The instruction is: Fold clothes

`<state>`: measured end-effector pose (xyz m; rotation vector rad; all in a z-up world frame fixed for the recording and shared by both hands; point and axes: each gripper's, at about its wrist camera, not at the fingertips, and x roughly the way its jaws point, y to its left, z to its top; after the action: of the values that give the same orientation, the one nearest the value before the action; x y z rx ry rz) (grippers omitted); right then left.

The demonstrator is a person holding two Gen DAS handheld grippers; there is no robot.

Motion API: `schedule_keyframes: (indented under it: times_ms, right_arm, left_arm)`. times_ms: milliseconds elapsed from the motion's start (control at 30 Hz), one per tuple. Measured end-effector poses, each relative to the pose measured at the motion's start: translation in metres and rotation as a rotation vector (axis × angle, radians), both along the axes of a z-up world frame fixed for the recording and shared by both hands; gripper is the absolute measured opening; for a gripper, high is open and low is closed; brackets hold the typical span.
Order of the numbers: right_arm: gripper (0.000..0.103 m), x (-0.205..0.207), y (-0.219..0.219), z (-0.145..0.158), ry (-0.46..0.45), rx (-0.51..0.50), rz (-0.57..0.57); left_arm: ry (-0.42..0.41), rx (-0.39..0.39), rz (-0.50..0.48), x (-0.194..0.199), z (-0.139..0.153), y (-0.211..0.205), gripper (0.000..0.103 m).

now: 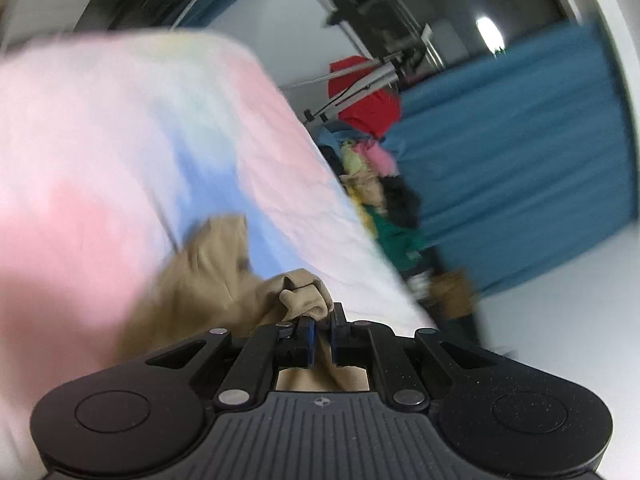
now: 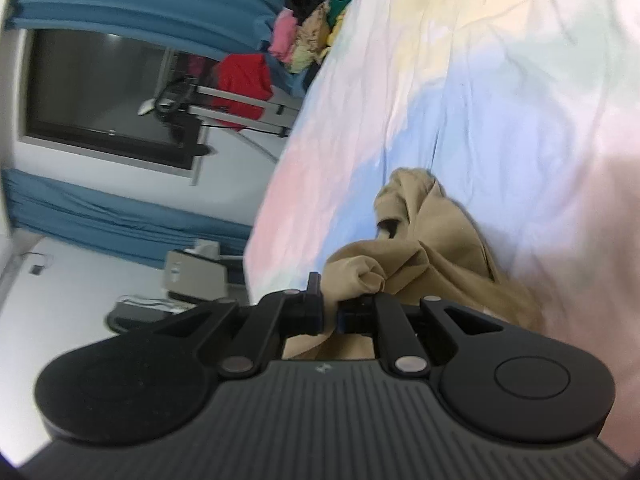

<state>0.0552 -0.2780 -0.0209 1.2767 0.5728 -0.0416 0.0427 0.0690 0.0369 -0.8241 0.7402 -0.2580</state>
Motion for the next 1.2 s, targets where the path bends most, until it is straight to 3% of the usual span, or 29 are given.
schedule_keyframes:
  times_ms: [67,267,467,667,733,800,867,933,1000,1067,1133,1200]
  right_arm:
    - [0.01,0.017,0.001,-0.018,0.012,-0.006,0.013]
    - [0.01,0.042,-0.007,-0.06,0.018,-0.013,0.063]
    - [0.012,0.069,-0.011,-0.061,-0.018,-0.048,0.109]
    - [0.013,0.085,-0.016,-0.076,-0.006,-0.05,0.152]
    - [0.024,0.084,-0.018,-0.074,-0.029,-0.05,0.17]
    - [0.068,0.079,-0.016,-0.064,-0.092,-0.056,0.19]
    - [0.088,0.074,-0.012,-0.051,-0.157,-0.077,0.208]
    - [0.089,0.066,-0.007,-0.032,-0.215,-0.141,0.225]
    - [0.089,0.058,-0.004,-0.016,-0.28,-0.175,0.257]
    - [0.088,0.049,-0.003,-0.003,-0.323,-0.21,0.273]
    - [0.082,0.042,0.001,0.009,-0.34,-0.312,0.294]
    - [0.063,0.043,0.01,0.017,-0.297,-0.451,0.345]
  left_arm:
    - [-0.012,0.073,-0.006,0.019,-0.011,-0.004,0.007]
    - [-0.049,0.028,-0.013,0.045,-0.058,0.001,0.007]
    - [-0.132,0.084,-0.012,0.07,-0.077,-0.007,0.007]
    - [-0.158,0.184,-0.026,0.084,-0.091,-0.023,0.008]
    - [-0.166,0.2,-0.036,0.082,-0.088,-0.023,0.008]
    - [-0.193,0.246,-0.056,0.076,-0.081,-0.027,0.01]
    - [-0.23,0.297,-0.077,0.066,-0.07,-0.032,0.029]
    - [-0.267,0.347,-0.098,0.055,-0.058,-0.037,0.063]
    - [-0.315,0.39,-0.123,0.043,-0.047,-0.043,0.076]
    - [-0.366,0.429,-0.148,0.029,-0.035,-0.048,0.079]
    - [-0.374,0.449,-0.177,0.021,-0.03,-0.052,0.079]
    - [-0.355,0.469,-0.205,0.019,-0.032,-0.055,0.079]
